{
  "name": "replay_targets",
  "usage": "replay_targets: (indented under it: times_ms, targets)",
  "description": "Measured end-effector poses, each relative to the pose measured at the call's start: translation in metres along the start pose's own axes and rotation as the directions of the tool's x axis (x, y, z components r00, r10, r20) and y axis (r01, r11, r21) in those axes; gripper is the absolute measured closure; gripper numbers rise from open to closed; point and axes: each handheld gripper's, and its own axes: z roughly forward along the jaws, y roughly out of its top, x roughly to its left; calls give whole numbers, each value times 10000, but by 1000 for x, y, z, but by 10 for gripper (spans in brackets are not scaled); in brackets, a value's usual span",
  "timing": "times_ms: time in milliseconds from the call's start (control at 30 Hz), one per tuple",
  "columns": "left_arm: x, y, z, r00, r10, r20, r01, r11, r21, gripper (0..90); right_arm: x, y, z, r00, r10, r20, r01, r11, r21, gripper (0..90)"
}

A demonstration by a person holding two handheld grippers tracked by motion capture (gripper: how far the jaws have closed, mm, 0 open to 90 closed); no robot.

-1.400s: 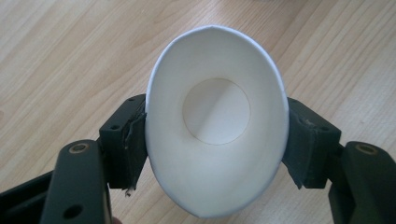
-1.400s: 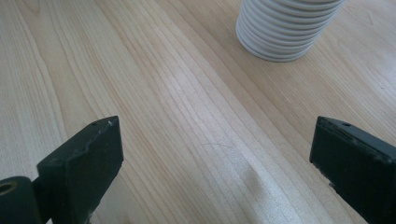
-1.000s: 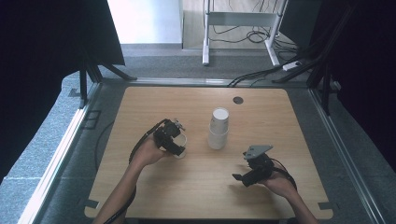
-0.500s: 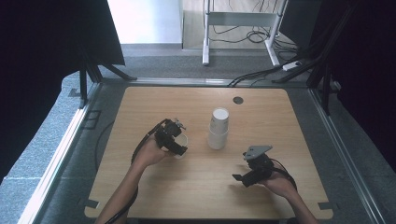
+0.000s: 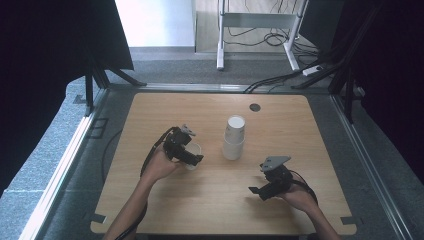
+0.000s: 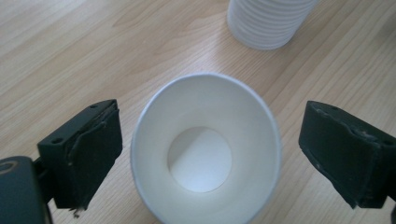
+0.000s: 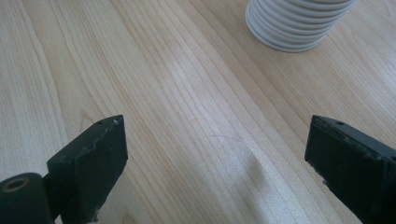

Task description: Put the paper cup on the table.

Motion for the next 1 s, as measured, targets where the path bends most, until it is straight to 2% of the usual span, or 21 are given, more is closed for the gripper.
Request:
replay_targets:
  times_ms: [267,500,667,767,1000]
  targets:
    - [-13,4,-9,9997,250,-54,-253,9968,-756,25,-1,-1,0,10000,79,41,-79,9999,-76,60]
    - [-17,3,-14,9998,207,-55,-212,9919,-1250,9,-2,-1,-2,9998,212,-10,-212,9995,-230,56]
    - [-20,-1,-18,10000,60,42,-51,9821,-1884,6,-1,0,-4,9988,432,-223,-444,9975,-549,44]
    - [-22,-3,-20,9999,19,115,5,9781,-2083,5,-1,1,-4,9987,454,-252,-468,9971,-596,38]
    - [-30,-10,-26,9997,212,117,-175,9665,-2561,0,-1,0,-3,9981,545,-272,-562,9961,-679,16]
